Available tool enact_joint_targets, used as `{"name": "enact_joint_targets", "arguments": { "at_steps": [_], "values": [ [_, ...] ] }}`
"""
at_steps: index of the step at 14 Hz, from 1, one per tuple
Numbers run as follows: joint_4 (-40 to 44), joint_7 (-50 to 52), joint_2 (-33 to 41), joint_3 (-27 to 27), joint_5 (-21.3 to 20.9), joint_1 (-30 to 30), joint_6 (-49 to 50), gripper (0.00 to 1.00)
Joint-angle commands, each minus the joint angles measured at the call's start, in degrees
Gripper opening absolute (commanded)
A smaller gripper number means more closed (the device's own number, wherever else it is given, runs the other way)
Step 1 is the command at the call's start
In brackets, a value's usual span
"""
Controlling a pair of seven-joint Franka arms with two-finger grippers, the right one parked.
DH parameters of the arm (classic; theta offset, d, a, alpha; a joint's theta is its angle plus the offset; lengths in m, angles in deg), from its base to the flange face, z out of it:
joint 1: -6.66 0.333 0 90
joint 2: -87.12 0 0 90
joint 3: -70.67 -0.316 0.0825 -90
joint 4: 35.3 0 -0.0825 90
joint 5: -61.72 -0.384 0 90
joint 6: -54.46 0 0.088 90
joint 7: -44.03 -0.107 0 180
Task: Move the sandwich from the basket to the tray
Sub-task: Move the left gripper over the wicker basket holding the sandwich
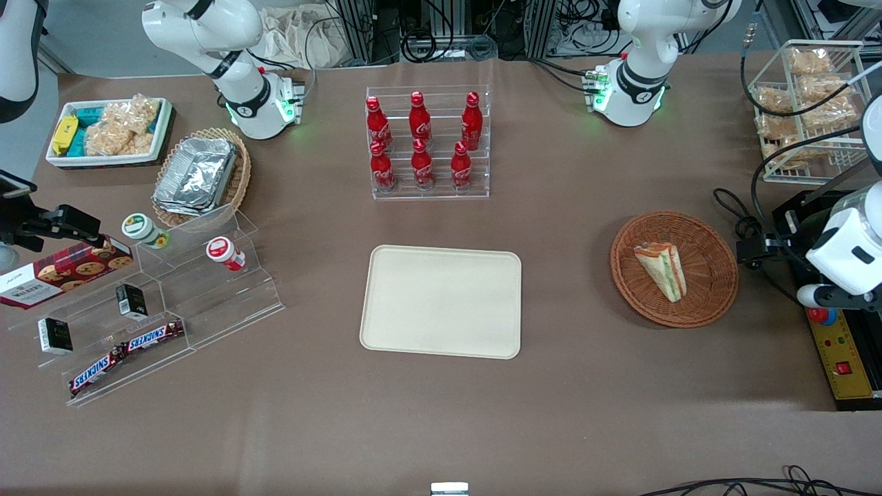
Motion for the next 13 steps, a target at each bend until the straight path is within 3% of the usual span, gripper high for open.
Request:
{"name": "enact_joint_targets", "arguments": {
  "at_steps": [1,13],
  "values": [
    [0.4,0.2,0.2,0.3,0.1,0.2,1.1,0.99],
    [-5.1,0.2,0.3,0.2,-0.6,0.1,2.1,0.99]
  ]
}}
